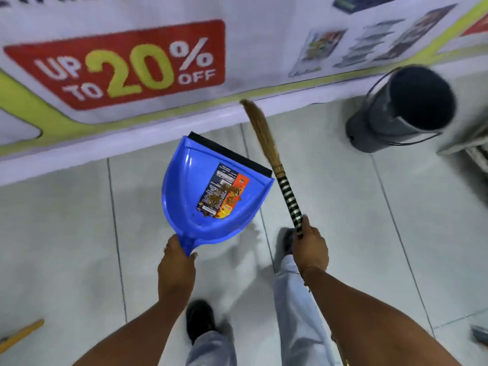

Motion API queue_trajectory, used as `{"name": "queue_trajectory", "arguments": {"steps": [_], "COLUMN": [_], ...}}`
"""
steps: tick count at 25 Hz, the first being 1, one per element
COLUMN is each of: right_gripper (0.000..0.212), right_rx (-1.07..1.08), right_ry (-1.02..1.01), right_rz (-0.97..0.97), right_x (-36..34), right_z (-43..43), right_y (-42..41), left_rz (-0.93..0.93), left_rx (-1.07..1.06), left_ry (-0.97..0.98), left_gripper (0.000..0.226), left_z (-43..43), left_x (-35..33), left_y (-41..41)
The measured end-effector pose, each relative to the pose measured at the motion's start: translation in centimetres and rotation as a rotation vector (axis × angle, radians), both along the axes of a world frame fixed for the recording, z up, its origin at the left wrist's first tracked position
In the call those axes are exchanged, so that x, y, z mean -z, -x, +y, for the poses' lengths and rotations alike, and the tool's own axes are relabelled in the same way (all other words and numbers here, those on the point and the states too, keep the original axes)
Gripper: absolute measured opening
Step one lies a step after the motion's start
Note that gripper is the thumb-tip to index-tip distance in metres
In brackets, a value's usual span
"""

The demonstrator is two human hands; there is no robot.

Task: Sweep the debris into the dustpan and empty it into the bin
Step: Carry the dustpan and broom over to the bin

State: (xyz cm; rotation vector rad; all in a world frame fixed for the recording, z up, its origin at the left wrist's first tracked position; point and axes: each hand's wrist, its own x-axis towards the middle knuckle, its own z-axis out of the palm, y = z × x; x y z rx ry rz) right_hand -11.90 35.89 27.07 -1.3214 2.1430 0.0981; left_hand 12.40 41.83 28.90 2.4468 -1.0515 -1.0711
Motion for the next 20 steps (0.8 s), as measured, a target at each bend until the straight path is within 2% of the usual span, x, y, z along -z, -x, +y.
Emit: {"name": "queue_trajectory", "arguments": {"steps": [4, 11, 14, 20], "right_gripper": [0.056, 0.050, 0.046, 0.039], "right_rx": [0.065, 0.115, 0.142, 0.171], "right_ry": [-0.061, -0.162, -0.232, -0.326], "right_rz": [-0.014, 0.010, -0.011, -0.046], "right_x": [-2.8, -4.7, -4.0, -2.1], "right_z": [-5.0, -14.7, -18.7, -26.6], "right_y": [8.0, 23.4, 27.7, 31.1], "left_rz": [-0.020, 0.075, 0.033, -0.044], "left_rx": [0.088, 0.133, 0.246, 0.476], "left_ry": [0.016, 0.003, -0.013, -0.073], "left_gripper": [0.043, 0.042, 0.042, 0.043], "left_z": [-7.8, -19.7, -24.9, -35.8], "left_x": [-3.0, -3.6, -3.2, -2.6], "left_y": [8.7, 27.9, 31.8, 34.5]}}
